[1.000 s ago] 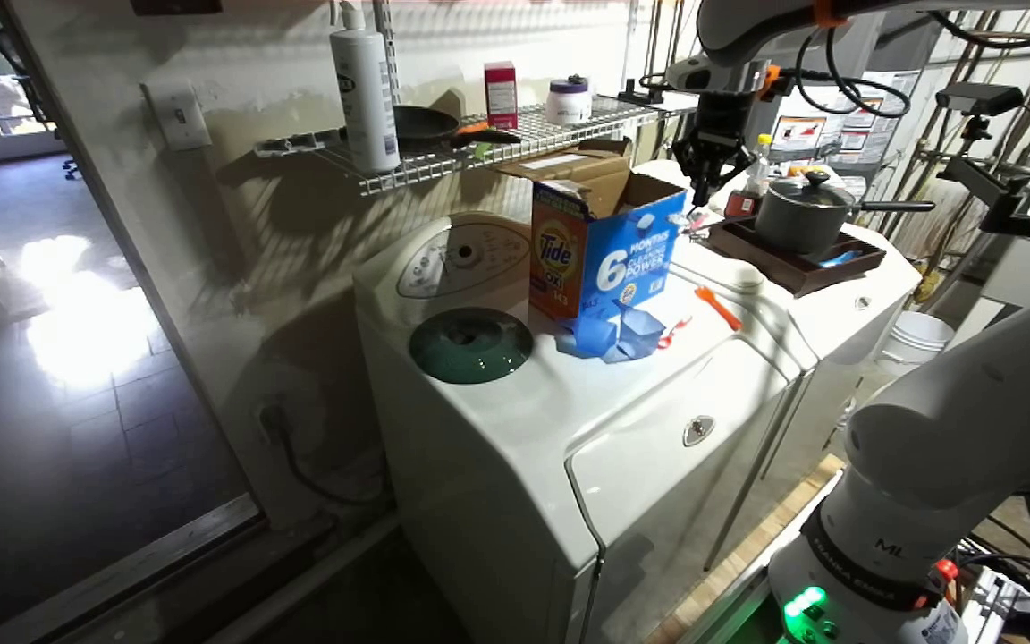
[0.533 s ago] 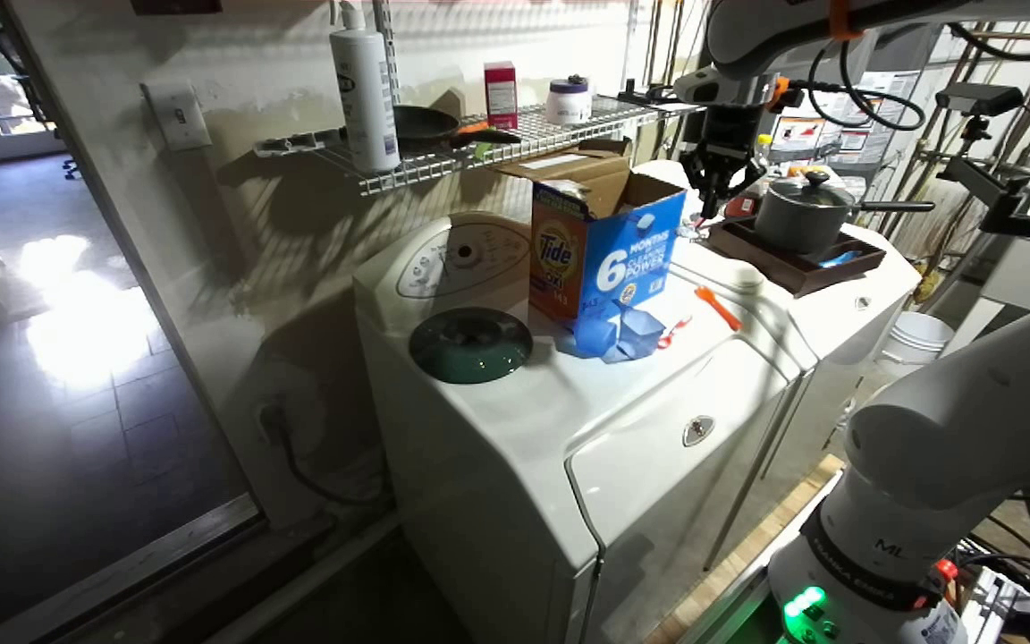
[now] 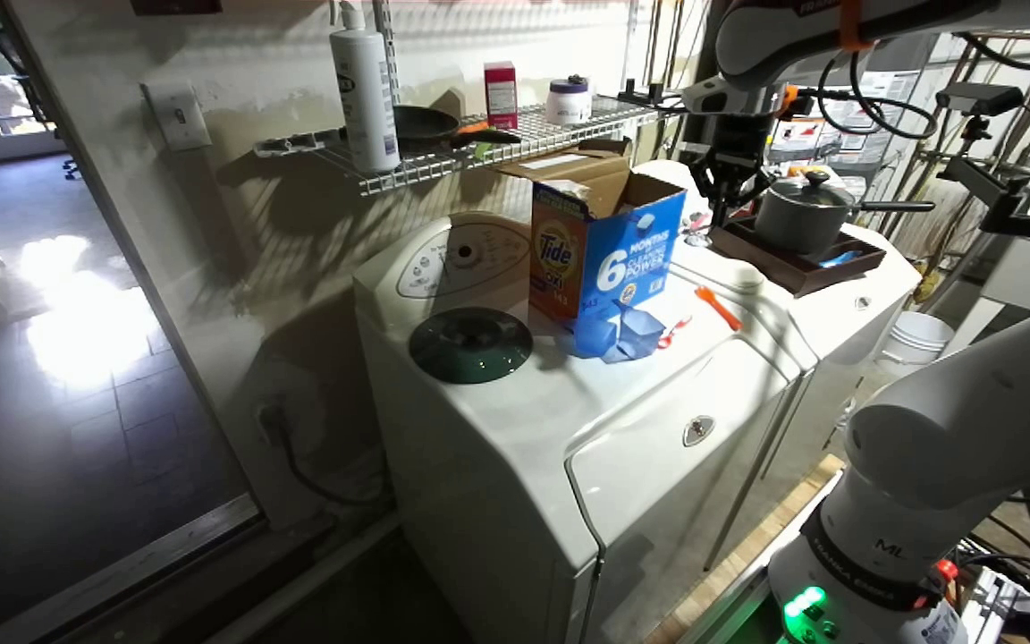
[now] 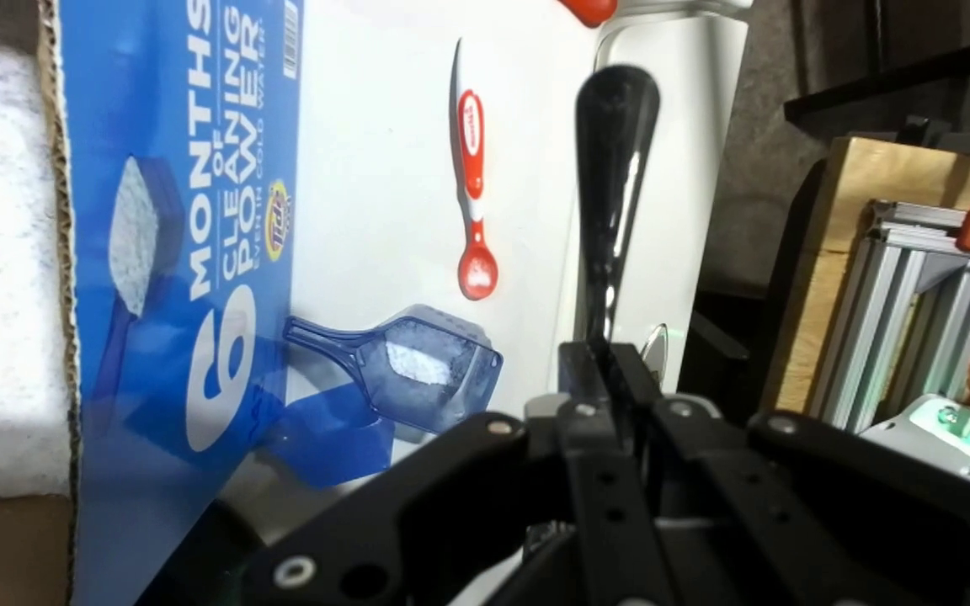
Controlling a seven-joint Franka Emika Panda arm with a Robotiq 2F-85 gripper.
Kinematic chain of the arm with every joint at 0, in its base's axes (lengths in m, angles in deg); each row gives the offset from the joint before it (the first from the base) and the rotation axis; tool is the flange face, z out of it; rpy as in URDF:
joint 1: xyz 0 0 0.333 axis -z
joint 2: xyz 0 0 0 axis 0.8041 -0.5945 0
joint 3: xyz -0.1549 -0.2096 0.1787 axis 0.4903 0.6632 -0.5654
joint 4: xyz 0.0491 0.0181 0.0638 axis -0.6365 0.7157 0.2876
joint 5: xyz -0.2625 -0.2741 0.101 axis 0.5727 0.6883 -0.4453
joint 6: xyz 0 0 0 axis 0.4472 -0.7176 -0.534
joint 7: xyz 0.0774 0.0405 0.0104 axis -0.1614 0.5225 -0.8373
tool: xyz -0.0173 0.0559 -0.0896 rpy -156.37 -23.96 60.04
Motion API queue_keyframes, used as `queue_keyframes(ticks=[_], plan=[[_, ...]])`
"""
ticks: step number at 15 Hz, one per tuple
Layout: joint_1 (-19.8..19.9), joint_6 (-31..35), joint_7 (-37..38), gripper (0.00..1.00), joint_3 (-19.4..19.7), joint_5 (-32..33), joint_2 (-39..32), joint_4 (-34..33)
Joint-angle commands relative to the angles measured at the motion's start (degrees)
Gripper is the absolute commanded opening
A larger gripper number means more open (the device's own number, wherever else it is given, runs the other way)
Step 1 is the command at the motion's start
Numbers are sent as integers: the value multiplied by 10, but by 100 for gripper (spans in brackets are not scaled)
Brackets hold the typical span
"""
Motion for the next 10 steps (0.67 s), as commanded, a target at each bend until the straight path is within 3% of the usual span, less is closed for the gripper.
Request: queue_keyframes(ticks=[1,10], plan=[[-7,18,25,2,5,32,25,28],[-11,92,74,2,6,37,22,71]])
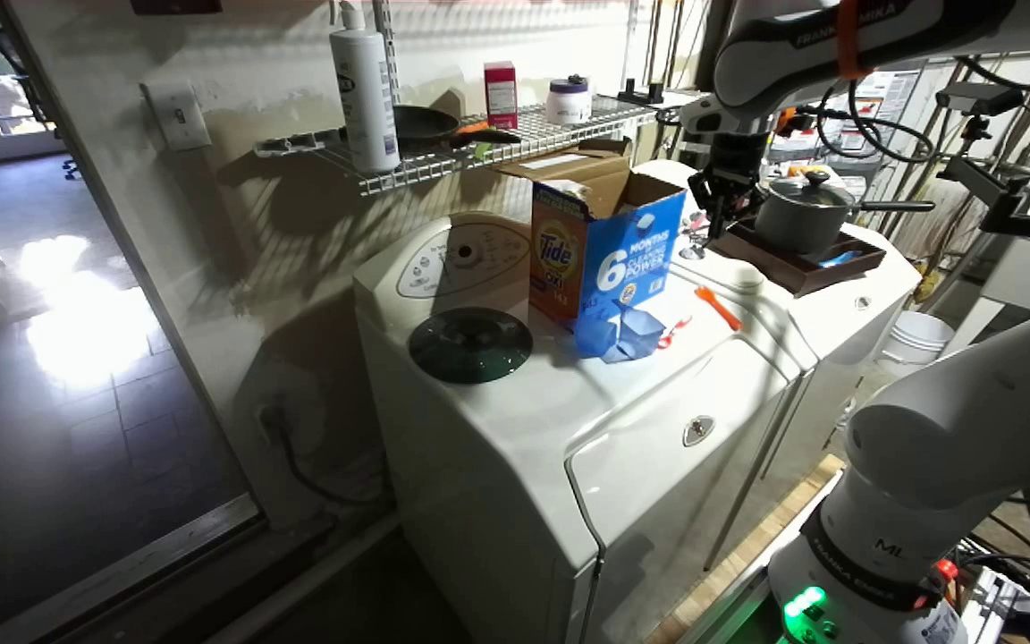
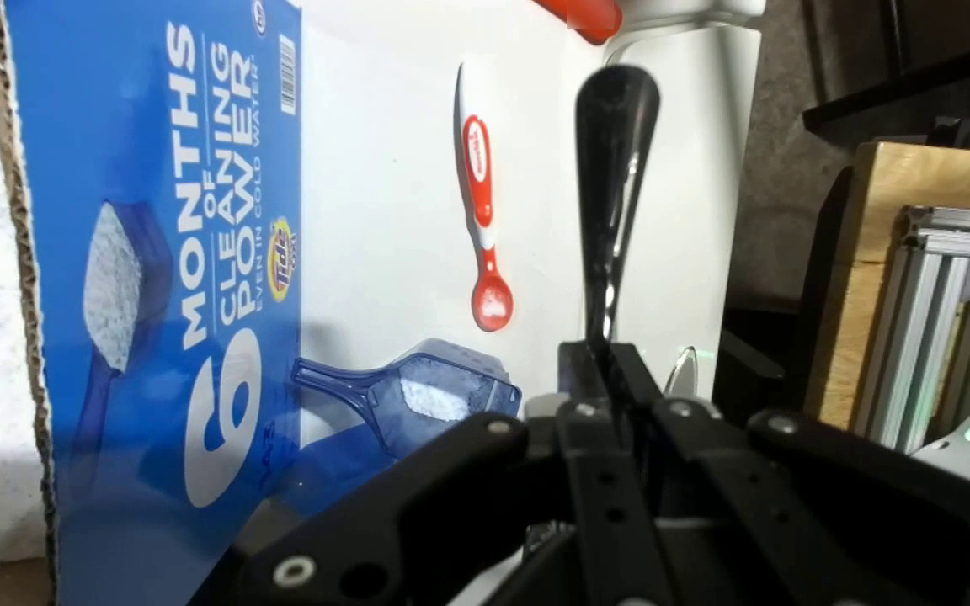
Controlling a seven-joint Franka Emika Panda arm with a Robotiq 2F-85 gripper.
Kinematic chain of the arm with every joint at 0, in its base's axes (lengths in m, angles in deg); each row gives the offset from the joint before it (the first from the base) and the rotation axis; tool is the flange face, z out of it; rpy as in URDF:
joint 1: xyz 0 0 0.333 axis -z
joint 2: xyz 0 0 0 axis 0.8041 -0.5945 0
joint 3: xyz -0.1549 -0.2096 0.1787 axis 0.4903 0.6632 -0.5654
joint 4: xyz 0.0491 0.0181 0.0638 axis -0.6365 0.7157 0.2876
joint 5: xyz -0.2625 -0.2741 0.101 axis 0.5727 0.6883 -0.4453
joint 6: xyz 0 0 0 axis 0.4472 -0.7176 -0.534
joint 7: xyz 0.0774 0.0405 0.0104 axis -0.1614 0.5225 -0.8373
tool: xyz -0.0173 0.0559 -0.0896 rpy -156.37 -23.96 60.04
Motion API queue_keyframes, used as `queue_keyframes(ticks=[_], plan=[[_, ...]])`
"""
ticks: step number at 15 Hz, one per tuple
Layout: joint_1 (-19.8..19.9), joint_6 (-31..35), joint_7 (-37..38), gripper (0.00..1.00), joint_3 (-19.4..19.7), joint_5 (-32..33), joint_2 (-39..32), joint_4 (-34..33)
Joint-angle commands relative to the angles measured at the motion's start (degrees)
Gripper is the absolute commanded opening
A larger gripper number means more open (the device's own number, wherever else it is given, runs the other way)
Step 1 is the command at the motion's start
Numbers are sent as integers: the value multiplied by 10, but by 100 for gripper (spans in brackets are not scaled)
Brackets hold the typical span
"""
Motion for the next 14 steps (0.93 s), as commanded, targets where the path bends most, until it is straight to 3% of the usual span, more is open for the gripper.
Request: queue_keyframes(ticks=[1,14], plan=[[-11,40,32,2,4,14,13,30],[-15,147,93,2,-3,27,-14,75]])
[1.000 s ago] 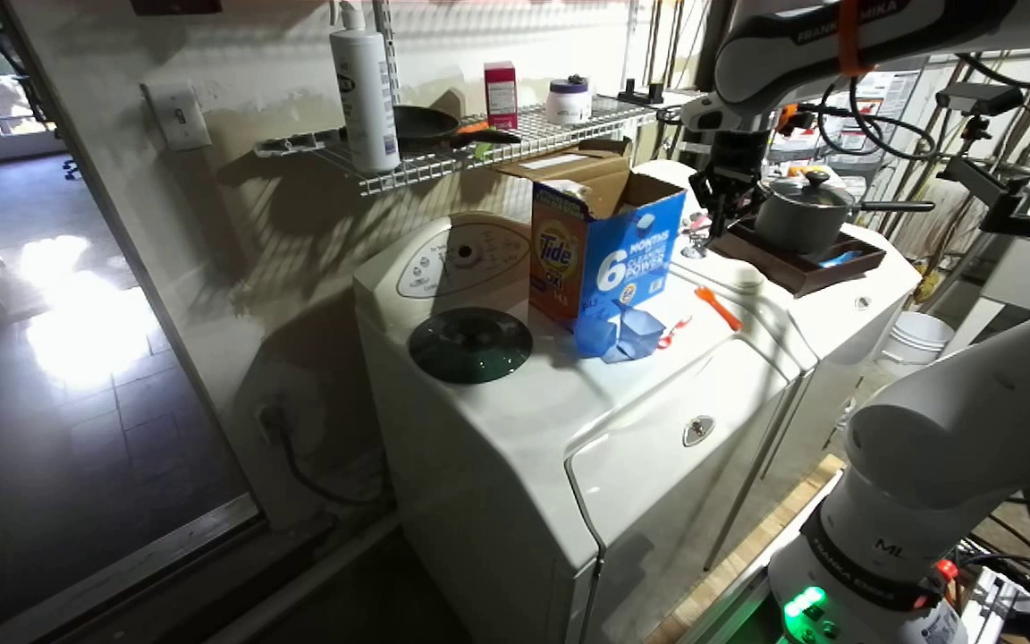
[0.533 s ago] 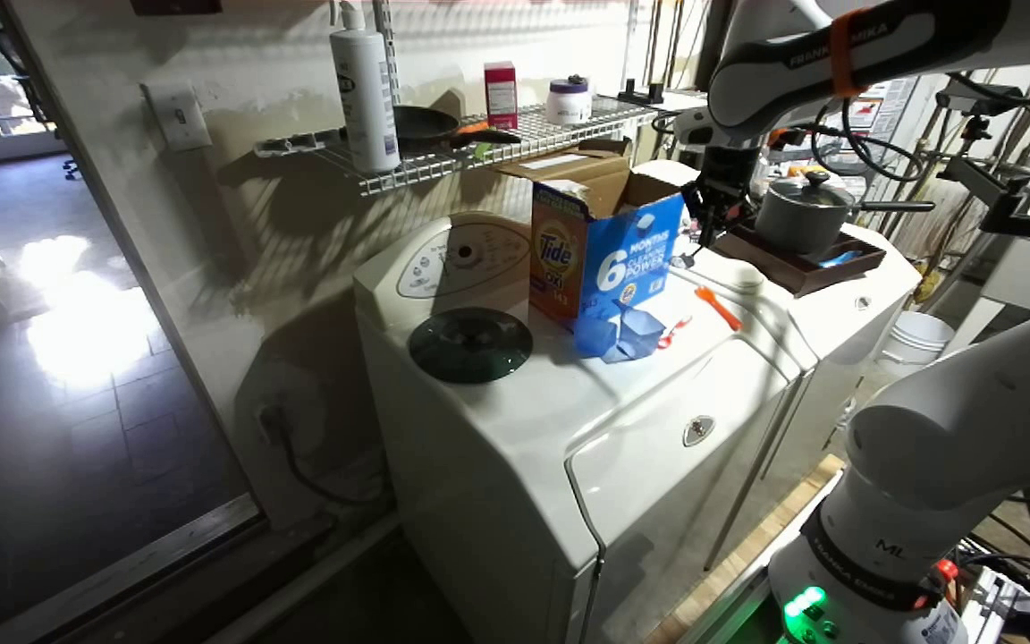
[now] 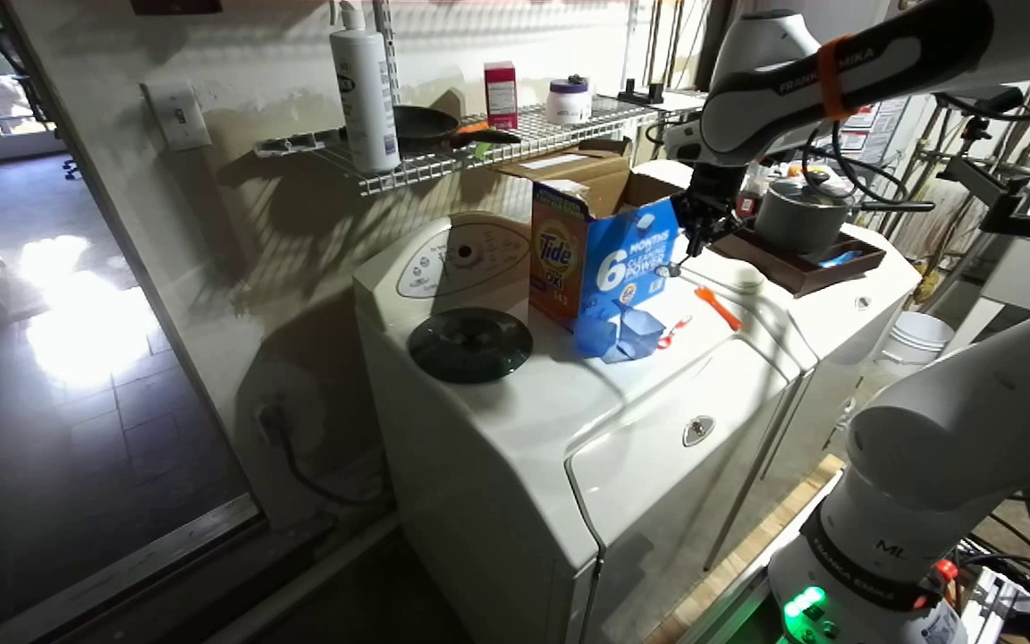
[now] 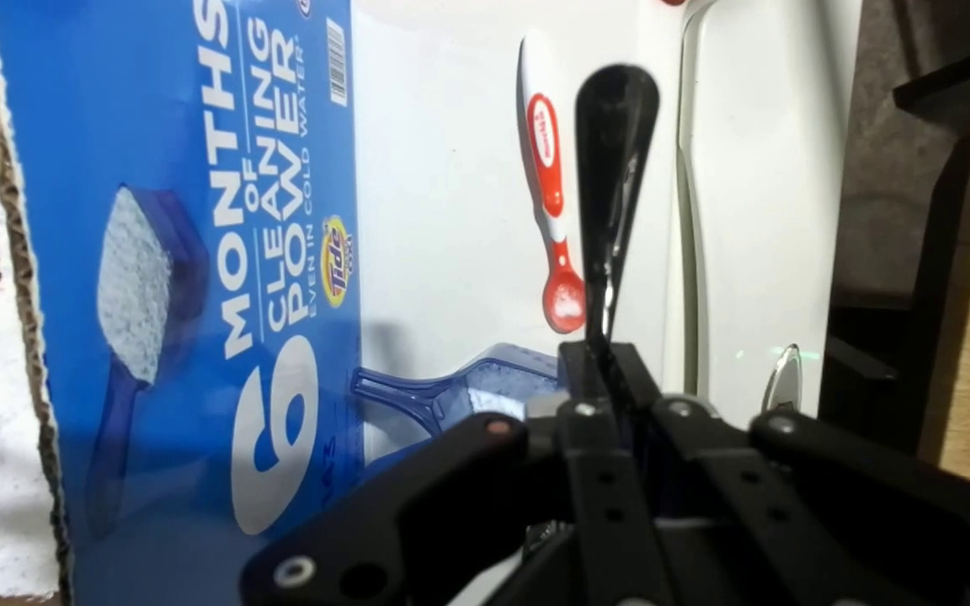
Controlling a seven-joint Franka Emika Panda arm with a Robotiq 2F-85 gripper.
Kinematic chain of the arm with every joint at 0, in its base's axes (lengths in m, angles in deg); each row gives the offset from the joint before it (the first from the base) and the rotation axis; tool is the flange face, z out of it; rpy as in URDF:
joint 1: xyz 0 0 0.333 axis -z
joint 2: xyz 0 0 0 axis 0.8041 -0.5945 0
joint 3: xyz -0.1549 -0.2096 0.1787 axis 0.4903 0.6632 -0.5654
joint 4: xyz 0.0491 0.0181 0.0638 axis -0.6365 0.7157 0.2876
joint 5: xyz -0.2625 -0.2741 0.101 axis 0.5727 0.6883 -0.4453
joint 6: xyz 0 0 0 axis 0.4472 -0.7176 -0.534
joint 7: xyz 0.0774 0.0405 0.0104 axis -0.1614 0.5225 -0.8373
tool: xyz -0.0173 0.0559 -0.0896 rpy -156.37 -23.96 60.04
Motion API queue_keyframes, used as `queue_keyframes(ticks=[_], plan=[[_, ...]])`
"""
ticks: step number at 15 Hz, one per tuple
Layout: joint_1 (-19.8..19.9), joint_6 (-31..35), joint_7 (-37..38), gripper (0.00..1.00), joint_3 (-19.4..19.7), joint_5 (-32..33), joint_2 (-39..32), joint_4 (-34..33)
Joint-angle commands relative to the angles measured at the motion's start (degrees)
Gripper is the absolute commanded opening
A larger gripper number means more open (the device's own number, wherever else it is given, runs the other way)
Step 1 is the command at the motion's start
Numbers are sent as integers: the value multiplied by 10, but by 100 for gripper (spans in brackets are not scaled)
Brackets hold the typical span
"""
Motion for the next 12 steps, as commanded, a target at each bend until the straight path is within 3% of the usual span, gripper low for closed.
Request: queue_keyframes(ticks=[1,12], plan=[[-4,34,30,2,-2,28,-10,14],[2,118,80,2,-16,108,-28,57]])
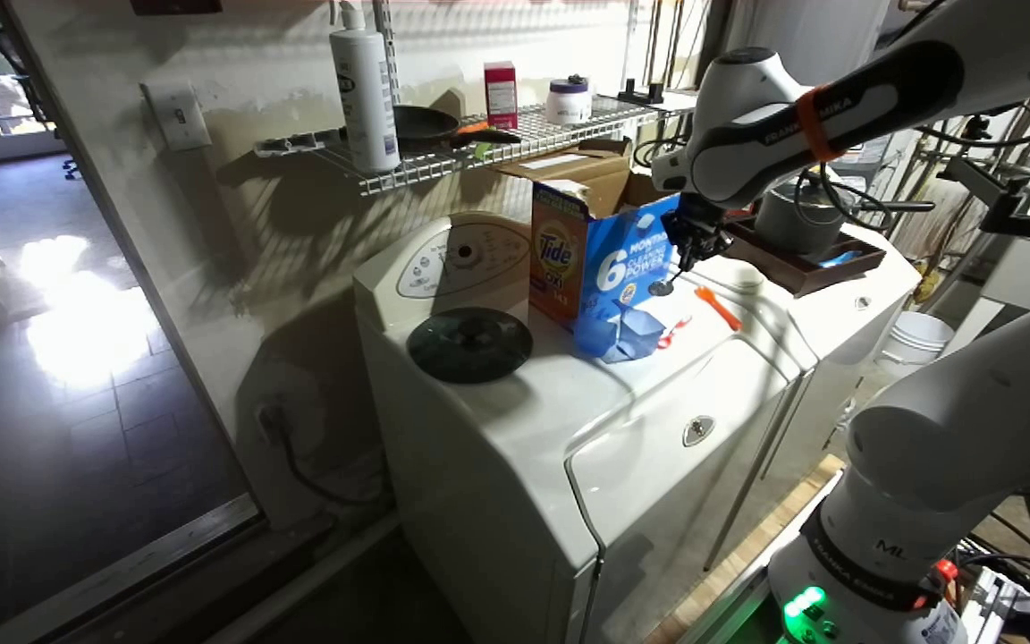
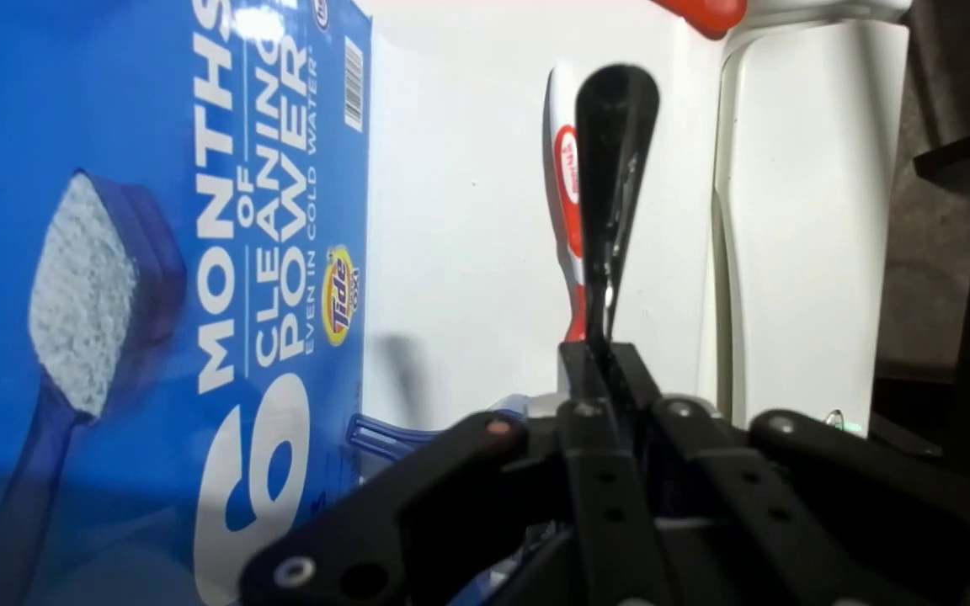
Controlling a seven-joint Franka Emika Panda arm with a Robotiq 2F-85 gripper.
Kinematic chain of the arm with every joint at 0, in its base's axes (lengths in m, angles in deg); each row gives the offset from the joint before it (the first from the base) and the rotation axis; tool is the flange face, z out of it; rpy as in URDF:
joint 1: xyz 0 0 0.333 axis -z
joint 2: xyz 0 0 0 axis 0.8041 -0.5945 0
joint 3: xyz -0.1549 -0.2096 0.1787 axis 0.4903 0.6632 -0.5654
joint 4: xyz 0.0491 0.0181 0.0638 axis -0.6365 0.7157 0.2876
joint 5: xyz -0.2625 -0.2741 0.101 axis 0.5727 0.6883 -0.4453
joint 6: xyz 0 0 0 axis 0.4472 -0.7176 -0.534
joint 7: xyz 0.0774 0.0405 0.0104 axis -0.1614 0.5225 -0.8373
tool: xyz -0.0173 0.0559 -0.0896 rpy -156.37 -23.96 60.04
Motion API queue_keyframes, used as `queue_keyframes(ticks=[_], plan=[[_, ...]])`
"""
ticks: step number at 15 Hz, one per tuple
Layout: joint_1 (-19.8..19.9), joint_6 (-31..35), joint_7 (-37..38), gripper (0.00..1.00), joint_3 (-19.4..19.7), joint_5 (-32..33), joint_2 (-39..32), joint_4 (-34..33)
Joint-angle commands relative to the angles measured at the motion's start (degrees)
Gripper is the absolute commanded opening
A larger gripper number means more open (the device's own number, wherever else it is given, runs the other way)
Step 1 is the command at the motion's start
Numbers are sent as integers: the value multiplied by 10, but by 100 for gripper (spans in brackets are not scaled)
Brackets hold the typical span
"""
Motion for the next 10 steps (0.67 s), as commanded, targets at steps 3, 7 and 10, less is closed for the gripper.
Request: queue_keyframes(ticks=[3,7,10], plan=[[6,53,44,2,-10,65,-10,21],[9,84,69,2,-17,104,-19,30],[14,103,98,2,-24,144,-27,34]])
